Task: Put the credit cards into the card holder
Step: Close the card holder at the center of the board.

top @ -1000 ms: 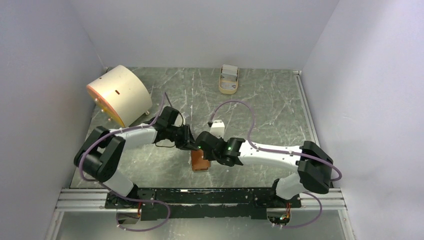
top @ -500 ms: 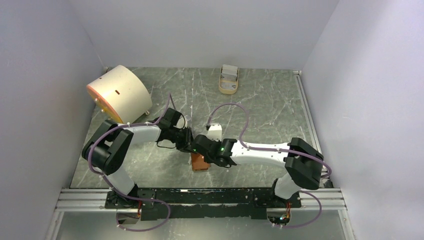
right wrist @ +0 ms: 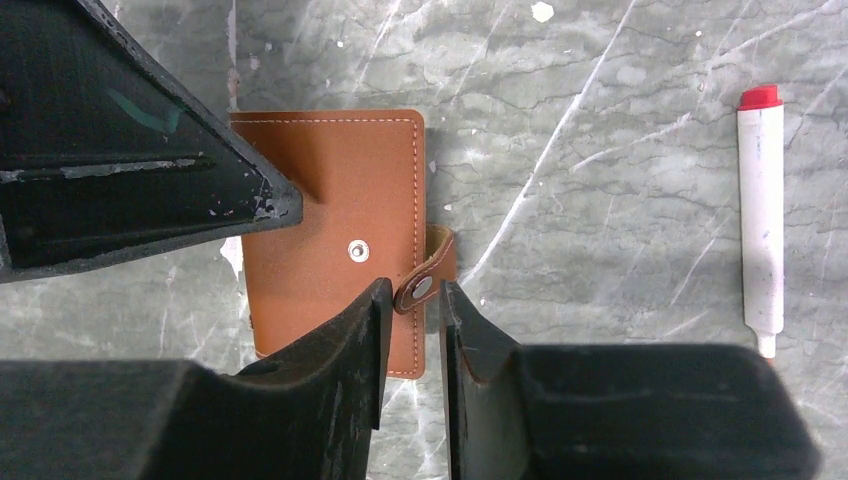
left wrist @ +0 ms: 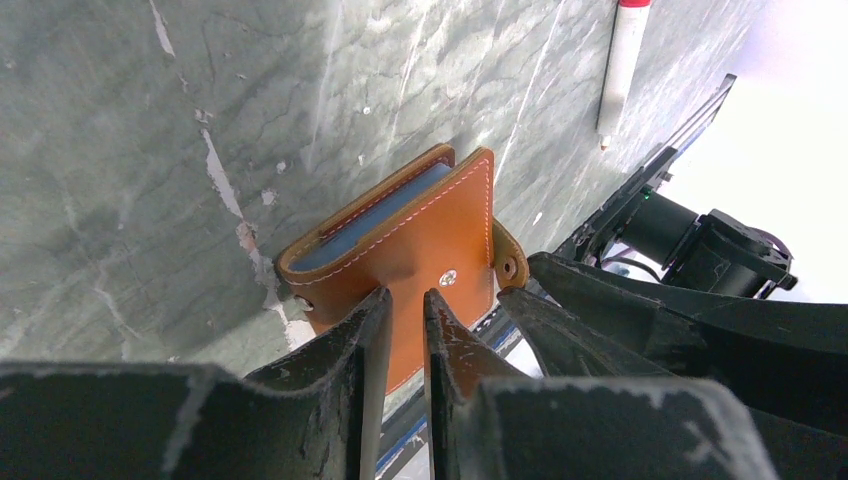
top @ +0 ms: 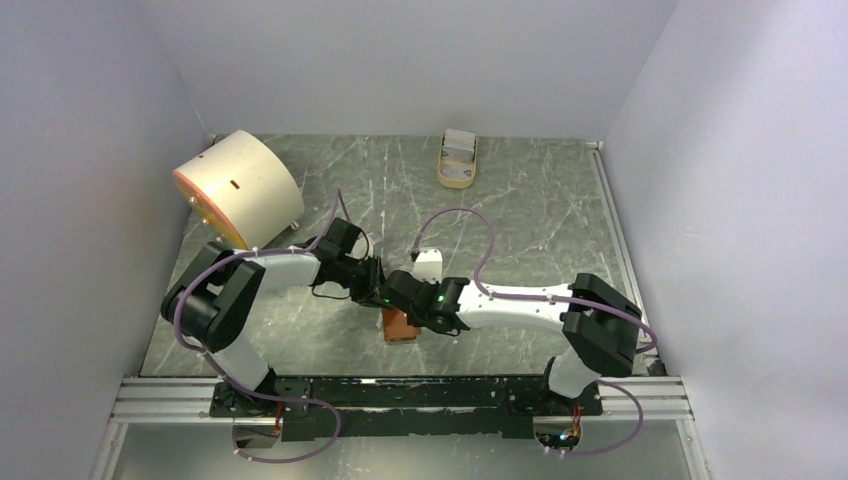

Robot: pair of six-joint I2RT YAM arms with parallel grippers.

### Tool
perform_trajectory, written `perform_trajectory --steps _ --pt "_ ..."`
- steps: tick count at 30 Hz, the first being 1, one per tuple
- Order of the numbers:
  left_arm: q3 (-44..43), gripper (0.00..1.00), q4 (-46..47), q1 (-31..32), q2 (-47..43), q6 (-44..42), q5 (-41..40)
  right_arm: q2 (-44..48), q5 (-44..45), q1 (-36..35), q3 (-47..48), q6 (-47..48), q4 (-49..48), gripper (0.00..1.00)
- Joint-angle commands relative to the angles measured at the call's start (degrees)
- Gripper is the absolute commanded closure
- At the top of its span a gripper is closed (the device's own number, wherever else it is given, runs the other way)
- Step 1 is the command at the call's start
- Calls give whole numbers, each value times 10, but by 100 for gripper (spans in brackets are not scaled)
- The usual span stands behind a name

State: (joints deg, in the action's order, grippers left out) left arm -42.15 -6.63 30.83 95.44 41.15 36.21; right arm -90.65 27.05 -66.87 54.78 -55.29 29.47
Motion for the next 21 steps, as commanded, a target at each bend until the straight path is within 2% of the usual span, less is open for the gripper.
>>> perform_trajectory --steps 1,9,10,14,15,21 --pt "13 75 -9 -3 -3 -12 -25 -10 17 -4 15 -2 3 72" --pt "11 75 -15 -2 -7 -14 -28 -16 20 -4 13 -1 2 69" --pt "11 75 -16 -3 -8 -15 -27 -14 20 -4 11 0 -1 73" --pt "12 75 -16 -3 -11 -13 -31 -2 25 -4 3 4 -4 98" --pt "11 75 -17 -3 -11 -13 -31 3 27 -4 1 5 -5 100" --pt "15 74 -7 -3 -19 -15 -24 28 14 -4 -20 54 -55 100"
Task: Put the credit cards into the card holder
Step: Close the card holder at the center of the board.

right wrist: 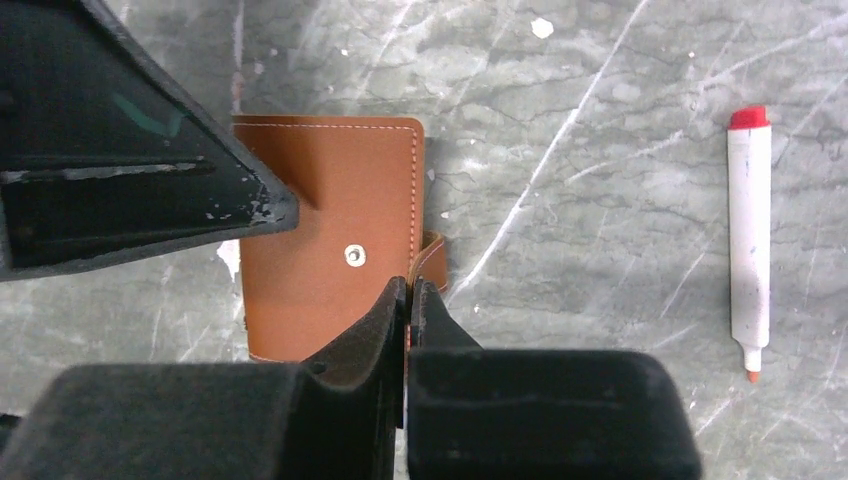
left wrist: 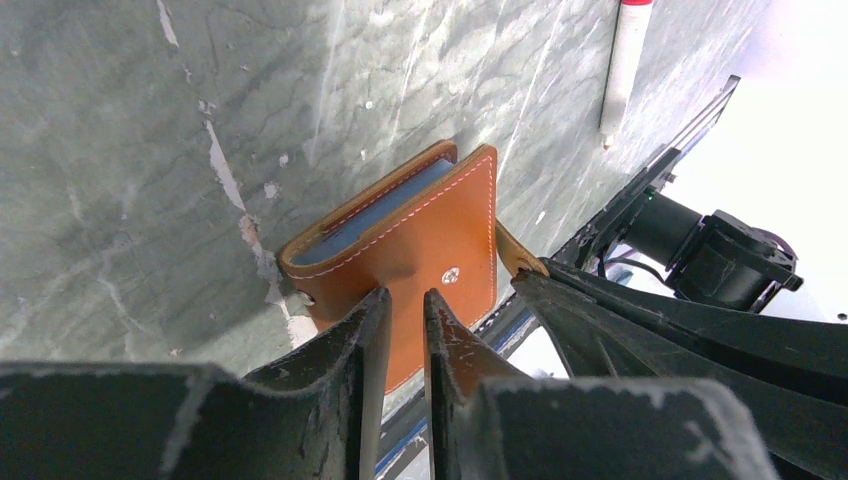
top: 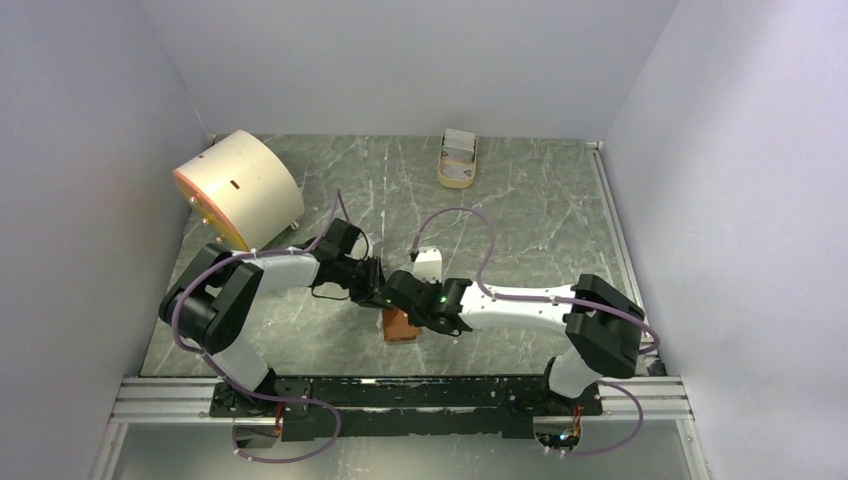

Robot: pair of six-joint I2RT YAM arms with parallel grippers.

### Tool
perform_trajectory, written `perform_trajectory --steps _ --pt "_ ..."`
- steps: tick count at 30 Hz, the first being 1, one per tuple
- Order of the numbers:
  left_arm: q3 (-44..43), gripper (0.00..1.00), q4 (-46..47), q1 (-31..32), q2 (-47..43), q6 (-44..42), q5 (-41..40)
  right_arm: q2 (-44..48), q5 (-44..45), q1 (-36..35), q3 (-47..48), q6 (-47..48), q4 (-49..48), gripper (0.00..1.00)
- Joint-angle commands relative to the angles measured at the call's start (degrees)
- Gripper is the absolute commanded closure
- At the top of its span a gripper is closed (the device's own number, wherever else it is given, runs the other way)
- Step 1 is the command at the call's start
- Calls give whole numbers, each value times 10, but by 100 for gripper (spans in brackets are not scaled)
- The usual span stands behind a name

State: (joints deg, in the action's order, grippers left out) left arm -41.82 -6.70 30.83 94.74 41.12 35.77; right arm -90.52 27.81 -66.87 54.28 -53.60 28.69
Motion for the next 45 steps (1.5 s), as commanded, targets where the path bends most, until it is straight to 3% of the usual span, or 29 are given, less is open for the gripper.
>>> perform_trajectory --steps 1,10,19,24,27,31,45 --pt "12 74 -4 -3 -12 -14 -17 32 -1 -3 -19 50 -61 100" --pt "15 74 12 -3 -3 -5 3 -5 -82 15 -13 104 -102 99" --pt "15 75 5 -3 -4 -8 -3 -39 -90 18 7 109 -95 82" --pt "12 75 6 -3 -3 -9 -1 -19 -88 18 9 102 -88 80" --pt "13 75 7 -3 -6 -8 -2 -11 -84 19 11 96 -82 85" --pt "18 75 8 -3 -10 -6 -3 -6 -80 18 9 95 -79 100" --pt "24 75 11 -3 -17 -3 -4 -35 -79 26 20 112 -71 100"
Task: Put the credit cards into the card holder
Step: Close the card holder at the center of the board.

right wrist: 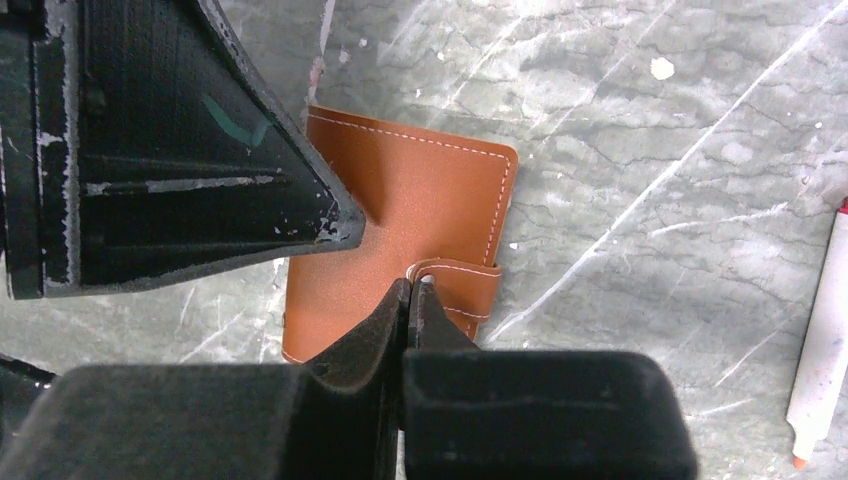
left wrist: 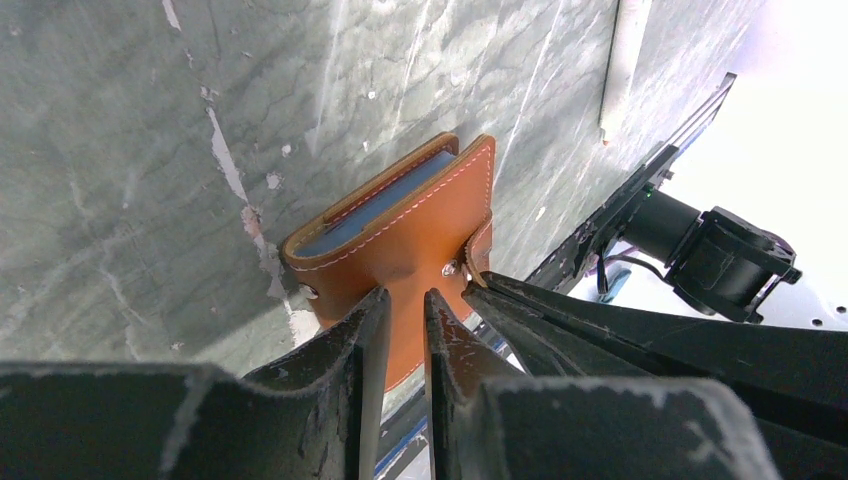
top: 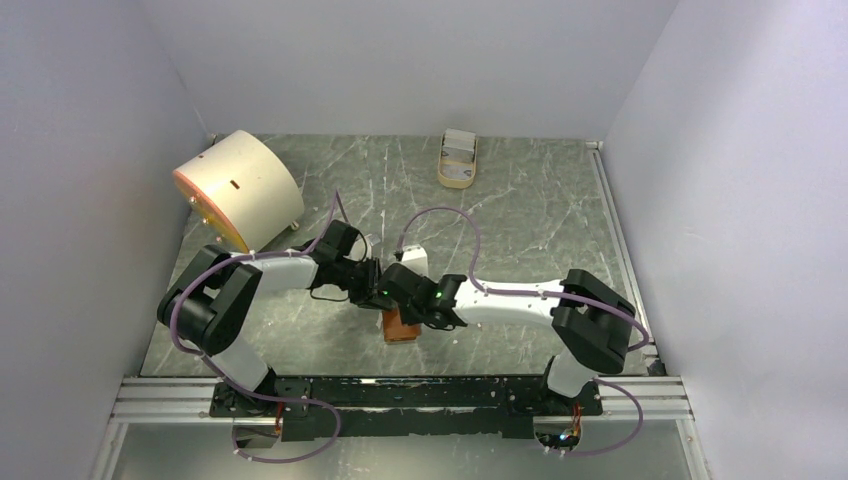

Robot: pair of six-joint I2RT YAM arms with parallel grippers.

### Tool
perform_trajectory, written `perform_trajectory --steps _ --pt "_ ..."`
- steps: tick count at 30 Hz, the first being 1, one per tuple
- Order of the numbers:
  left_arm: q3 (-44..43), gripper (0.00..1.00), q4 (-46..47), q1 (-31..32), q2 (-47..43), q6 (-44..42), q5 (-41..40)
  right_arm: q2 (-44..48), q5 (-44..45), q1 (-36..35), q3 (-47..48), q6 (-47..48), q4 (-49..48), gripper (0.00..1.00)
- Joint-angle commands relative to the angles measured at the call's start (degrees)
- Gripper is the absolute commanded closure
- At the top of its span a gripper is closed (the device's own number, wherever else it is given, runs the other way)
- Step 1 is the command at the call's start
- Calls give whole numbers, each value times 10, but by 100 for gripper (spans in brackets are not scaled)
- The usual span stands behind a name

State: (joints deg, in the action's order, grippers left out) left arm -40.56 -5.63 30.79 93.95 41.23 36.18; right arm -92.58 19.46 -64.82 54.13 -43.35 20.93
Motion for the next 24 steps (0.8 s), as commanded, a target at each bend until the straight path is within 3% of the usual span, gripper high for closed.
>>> perform_trajectory --steps 1,24 --pt "12 75 1 -3 -10 -3 -8 -18 3 5 23 10 10 100" --pt "13 74 3 -2 -15 -1 -7 -42 -3 6 81 31 88 100"
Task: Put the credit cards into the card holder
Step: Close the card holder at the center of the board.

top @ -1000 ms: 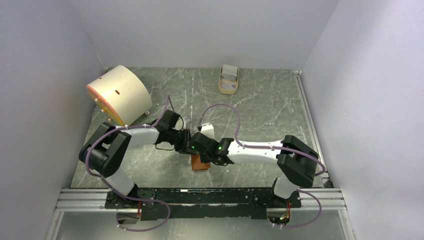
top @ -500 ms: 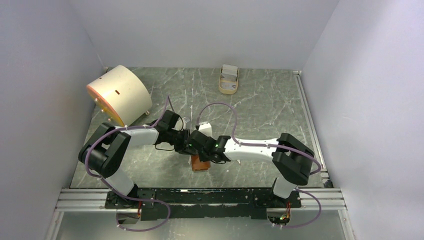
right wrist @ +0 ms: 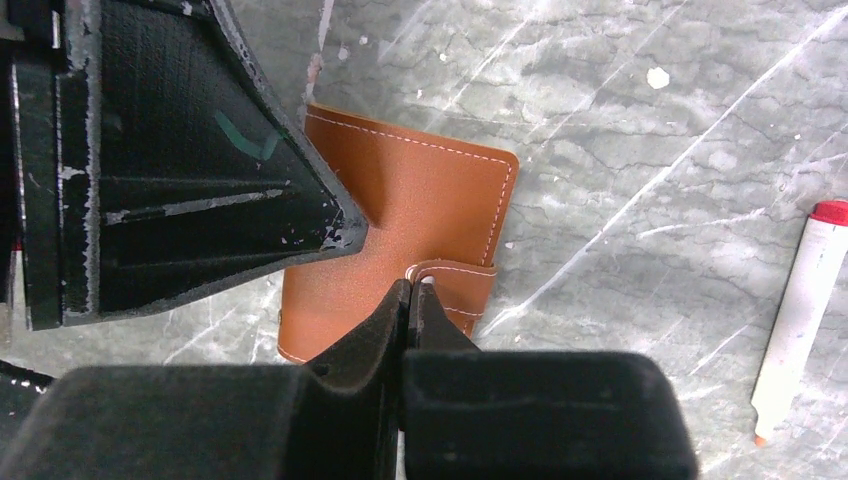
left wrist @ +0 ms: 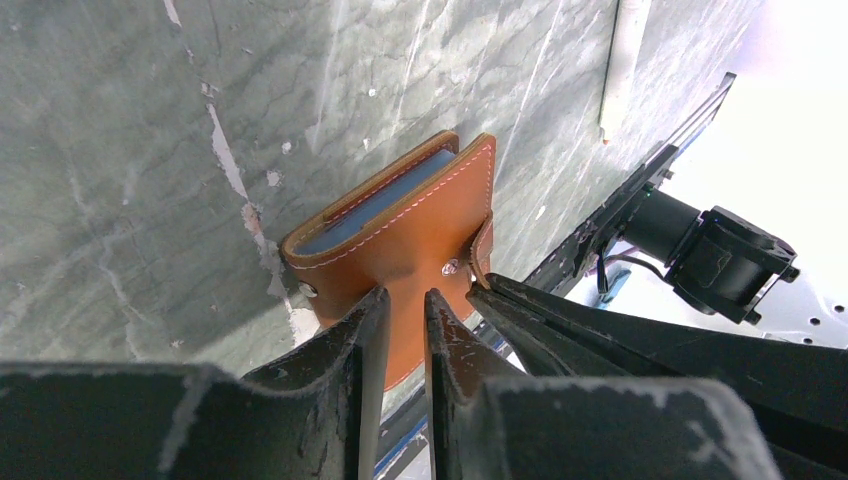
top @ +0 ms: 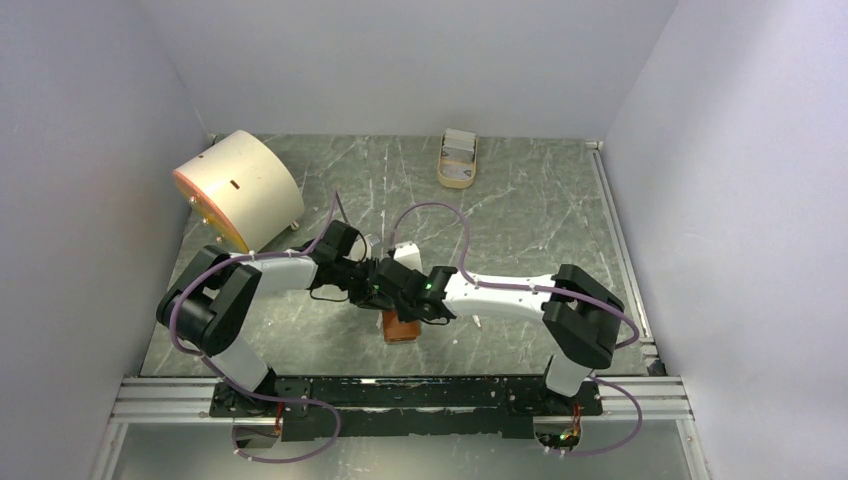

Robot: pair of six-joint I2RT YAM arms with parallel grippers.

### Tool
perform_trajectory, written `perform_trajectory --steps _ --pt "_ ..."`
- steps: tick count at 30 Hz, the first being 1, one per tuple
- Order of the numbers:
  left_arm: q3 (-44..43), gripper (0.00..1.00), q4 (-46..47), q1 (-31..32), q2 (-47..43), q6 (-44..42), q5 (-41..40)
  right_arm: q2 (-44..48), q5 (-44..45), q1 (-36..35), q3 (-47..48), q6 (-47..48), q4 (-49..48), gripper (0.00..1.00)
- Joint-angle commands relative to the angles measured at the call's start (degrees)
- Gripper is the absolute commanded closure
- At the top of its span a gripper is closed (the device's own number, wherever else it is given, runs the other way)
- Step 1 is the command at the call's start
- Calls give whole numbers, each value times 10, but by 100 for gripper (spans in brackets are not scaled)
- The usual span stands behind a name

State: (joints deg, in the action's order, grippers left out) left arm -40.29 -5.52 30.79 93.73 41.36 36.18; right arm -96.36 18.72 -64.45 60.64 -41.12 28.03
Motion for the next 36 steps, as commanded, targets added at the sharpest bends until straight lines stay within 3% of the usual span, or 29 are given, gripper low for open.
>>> perform_trajectory --steps 1,18,24,36 --pt "10 74 2 -3 -14 -2 -7 -7 4 2 17 9 18 100" --pt "10 73 0 -3 -16 0 -6 -46 -8 1 29 15 20 100" --pt "11 74 0 -2 -15 -1 -6 -48 -11 1 33 14 19 79" --pt "13 73 0 -3 -16 -2 -8 15 -27 2 30 2 4 68"
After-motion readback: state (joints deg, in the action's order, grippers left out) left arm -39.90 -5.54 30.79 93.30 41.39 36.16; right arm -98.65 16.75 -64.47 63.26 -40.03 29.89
